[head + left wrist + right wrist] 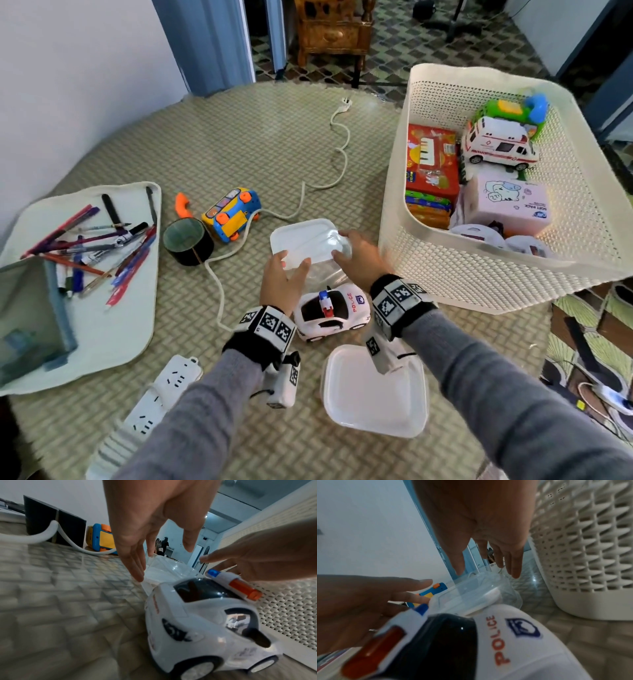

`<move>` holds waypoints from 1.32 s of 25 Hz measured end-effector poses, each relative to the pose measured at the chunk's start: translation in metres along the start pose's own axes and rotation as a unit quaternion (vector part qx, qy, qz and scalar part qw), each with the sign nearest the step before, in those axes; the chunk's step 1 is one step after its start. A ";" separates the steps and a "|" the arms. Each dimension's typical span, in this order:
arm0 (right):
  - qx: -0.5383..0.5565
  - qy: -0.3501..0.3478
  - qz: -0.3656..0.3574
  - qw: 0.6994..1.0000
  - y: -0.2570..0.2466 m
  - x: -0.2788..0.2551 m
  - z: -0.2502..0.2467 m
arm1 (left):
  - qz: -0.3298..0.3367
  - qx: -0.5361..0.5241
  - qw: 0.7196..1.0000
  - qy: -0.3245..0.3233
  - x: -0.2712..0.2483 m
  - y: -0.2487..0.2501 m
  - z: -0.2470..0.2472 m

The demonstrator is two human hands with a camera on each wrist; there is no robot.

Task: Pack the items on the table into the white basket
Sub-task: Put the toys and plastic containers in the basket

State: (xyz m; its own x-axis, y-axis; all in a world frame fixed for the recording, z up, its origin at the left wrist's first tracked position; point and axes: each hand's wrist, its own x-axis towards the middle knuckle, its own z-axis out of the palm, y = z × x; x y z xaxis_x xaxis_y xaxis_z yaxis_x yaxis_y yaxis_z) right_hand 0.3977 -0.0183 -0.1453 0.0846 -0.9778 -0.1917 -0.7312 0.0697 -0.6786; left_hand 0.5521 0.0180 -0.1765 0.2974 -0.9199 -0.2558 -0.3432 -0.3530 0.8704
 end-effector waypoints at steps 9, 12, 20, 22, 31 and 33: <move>0.075 -0.014 0.040 0.996 0.017 0.027 0.023 | -0.050 -0.021 0.997 -0.060 0.013 -0.011 0.005; 0.065 0.015 0.025 0.997 0.010 0.024 0.019 | -0.027 -0.073 0.997 -0.027 0.008 0.000 -0.001; 0.156 0.079 -0.013 0.985 -0.028 -0.024 -0.007 | 0.063 -0.169 0.980 0.085 -0.037 0.032 -0.035; 0.167 0.083 -0.021 0.982 -0.032 -0.040 -0.010 | 0.072 -0.182 0.975 0.107 -0.047 0.034 -0.042; 0.304 0.142 0.024 0.942 -0.005 -0.099 -0.010 | 0.043 -0.258 0.960 0.097 -0.102 0.015 -0.048; 0.352 0.144 0.050 0.923 0.004 -0.116 -0.013 | 0.033 -0.262 0.961 0.086 -0.115 0.010 -0.044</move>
State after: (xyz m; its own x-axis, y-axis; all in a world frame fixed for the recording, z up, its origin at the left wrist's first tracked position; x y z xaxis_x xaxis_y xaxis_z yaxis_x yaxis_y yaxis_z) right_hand 0.3758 0.0932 -0.1168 -0.2170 -0.9644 -0.1513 -0.0954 0.1752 -0.9799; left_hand 0.5537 0.1282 -0.1195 0.4489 -0.8793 -0.1591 0.1157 -0.1193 0.9861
